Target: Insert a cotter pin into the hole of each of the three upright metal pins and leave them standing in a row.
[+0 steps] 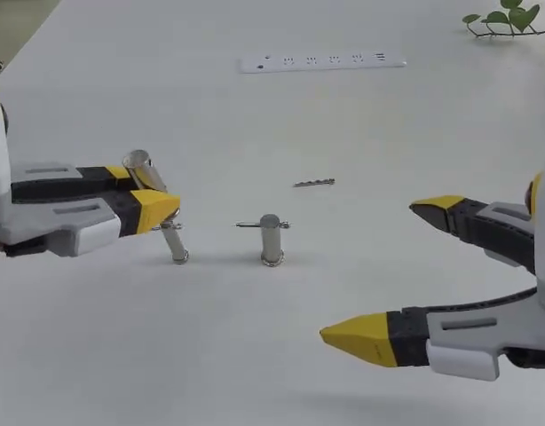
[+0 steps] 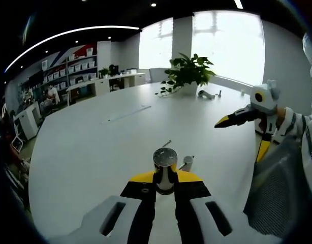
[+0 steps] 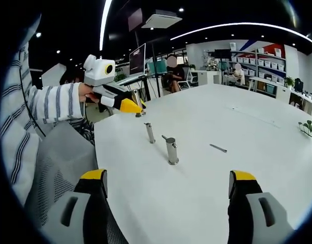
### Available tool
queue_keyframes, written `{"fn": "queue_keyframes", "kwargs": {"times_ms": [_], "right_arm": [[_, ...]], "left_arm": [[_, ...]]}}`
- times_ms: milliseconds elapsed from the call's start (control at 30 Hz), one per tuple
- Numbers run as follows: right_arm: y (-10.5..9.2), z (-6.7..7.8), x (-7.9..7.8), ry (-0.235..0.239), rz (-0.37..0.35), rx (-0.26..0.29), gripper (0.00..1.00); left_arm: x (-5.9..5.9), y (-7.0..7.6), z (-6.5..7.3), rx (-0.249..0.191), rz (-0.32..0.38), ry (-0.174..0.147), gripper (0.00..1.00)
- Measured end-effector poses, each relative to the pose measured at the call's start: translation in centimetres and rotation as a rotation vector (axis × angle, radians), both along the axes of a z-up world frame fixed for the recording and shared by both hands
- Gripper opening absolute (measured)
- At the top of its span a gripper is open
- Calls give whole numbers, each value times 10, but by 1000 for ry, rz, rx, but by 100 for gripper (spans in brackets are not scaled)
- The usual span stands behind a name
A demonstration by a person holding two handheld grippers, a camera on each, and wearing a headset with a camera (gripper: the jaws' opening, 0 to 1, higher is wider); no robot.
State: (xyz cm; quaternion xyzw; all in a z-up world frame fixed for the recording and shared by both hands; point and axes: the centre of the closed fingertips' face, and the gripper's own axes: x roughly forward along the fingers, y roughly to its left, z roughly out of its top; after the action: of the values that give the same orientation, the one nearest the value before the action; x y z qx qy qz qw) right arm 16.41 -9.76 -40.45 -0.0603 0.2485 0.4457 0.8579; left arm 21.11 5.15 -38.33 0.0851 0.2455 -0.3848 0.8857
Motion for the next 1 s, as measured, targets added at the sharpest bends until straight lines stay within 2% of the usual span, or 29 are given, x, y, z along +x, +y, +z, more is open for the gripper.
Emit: {"fn": "queue_keyframes", "kwargs": {"times_ms": [100, 267, 433, 500, 833, 1000], "right_arm": [[1, 3, 1, -3, -4, 23, 98], [1, 3, 1, -3, -5, 27, 98], [2, 0, 0, 3, 2, 19, 98], [3, -1, -2, 3, 9, 17, 98], [3, -2, -1, 6, 5, 22, 98], [1, -5, -1, 11, 2, 21, 98]], "left_arm": [[-9, -5, -10, 6, -18, 7, 9], [-18, -13, -23, 1, -12, 28, 9], [-30, -26, -41, 41, -63, 44, 9], [-33, -30, -48, 44, -69, 61, 9], [-38, -47, -70, 79, -91, 85, 9], [-37, -50, -77, 81, -82, 91, 9]]}}
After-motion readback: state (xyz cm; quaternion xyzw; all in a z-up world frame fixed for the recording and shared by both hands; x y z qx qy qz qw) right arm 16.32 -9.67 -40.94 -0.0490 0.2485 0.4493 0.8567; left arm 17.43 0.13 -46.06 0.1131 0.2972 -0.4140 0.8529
